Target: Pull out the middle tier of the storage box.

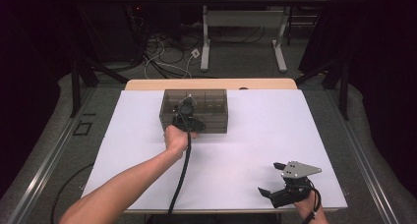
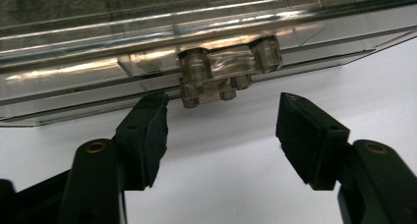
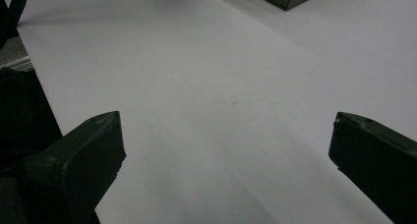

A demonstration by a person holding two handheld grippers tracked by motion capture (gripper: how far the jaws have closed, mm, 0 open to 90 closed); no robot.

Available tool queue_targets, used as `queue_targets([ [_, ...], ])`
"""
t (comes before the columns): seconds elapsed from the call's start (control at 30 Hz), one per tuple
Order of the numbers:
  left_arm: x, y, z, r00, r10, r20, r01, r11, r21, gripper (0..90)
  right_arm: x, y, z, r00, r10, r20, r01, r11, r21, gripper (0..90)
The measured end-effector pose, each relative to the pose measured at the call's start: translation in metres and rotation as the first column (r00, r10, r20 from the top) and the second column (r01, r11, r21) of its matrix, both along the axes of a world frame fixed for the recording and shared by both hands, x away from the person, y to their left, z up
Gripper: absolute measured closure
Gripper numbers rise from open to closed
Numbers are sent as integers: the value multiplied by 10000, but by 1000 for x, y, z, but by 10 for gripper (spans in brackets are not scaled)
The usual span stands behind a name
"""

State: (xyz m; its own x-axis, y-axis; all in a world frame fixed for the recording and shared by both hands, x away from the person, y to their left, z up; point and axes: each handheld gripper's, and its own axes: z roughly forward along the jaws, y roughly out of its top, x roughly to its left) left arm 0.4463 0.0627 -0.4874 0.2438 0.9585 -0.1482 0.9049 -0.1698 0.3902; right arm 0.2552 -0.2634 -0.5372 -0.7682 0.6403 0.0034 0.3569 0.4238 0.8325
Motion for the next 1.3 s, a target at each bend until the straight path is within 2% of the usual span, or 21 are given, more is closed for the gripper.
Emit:
queue_targets([
  [0.3, 3, -3, -5, 9984, 549, 157, -550, 9985, 66, 467, -1, 0, 0, 10000, -71, 36, 70, 9999, 141, 0],
  [0.43, 3, -5, -7, 9979, 634, 99, -634, 9980, -57, 470, -1, 0, 0, 10000, -48, -60, 49, 10000, 71, 0],
  [0.67, 6, -6, -8, 9968, 790, -105, -790, 9969, 40, 495, -1, 0, 0, 9999, -107, 12, 107, 9999, 121, 0],
  [0.7, 6, -6, -8, 9961, 876, -124, -876, 9962, 22, 500, 0, -1, 1, 9999, -15, -115, 14, 10000, -6, 0],
  [0.8, 7, -5, -8, 9948, 1009, -153, -1009, 9949, 22, 537, -1, 0, 1, 9999, -49, -103, 49, 10000, 39, 0],
  [0.9, 7, -5, -8, 9946, 1029, -159, -1029, 9947, 31, 544, 0, 0, 0, 10000, -52, -13, 52, 9999, 161, 0],
  [1.0, 7, -6, -8, 9949, 995, -141, -993, 9950, 128, 545, 0, 0, 1, 9999, -31, -165, 31, 10000, 24, 0],
  [1.3, 8, -7, -14, 9938, 1081, -263, -1078, 9941, 127, 556, 0, 0, 0, 10000, -21, -76, 21, 10000, 71, 2],
])
